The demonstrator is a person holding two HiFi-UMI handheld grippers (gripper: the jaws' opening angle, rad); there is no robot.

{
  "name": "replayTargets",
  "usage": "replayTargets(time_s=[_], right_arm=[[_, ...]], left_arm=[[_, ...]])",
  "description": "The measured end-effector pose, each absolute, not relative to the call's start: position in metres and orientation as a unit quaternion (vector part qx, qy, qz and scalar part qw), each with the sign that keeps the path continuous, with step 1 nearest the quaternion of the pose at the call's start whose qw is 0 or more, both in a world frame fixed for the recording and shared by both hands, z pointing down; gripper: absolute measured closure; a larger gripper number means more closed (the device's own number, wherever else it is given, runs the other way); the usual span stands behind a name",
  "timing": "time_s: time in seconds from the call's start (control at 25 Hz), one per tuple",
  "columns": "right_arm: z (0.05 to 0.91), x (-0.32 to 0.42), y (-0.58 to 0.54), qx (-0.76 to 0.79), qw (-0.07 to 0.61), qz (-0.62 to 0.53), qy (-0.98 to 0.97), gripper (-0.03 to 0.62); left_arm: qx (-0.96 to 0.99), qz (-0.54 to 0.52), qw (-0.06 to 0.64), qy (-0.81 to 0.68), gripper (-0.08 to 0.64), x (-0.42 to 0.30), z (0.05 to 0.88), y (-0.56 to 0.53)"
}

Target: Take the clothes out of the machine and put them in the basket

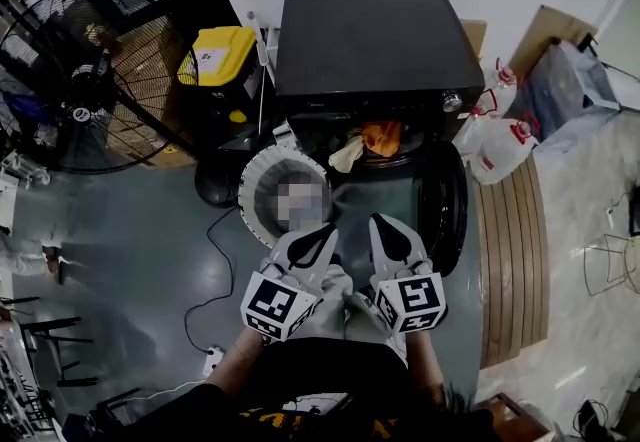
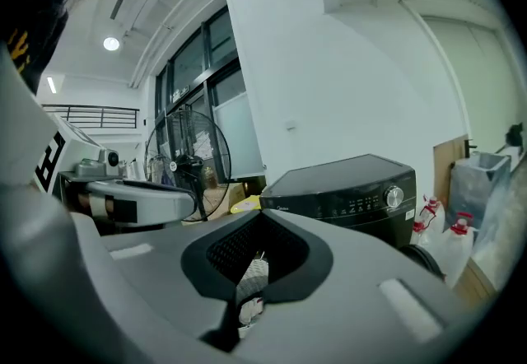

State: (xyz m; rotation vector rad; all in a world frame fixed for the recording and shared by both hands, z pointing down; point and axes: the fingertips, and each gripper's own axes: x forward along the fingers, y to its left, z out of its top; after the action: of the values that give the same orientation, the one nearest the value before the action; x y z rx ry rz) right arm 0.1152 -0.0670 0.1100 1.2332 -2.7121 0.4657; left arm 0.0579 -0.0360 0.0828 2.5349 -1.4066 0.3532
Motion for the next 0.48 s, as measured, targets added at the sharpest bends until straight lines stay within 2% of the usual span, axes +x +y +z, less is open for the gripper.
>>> replayTargets(time_s=[0.48], right_arm=[[0.226,0.095,-0.167,0.446,0.064,0.173,-0.876,0.568]], left_arm=[[0.86,0.14,0.145,-0.468,0.557,0.027,0.213,-0.123]])
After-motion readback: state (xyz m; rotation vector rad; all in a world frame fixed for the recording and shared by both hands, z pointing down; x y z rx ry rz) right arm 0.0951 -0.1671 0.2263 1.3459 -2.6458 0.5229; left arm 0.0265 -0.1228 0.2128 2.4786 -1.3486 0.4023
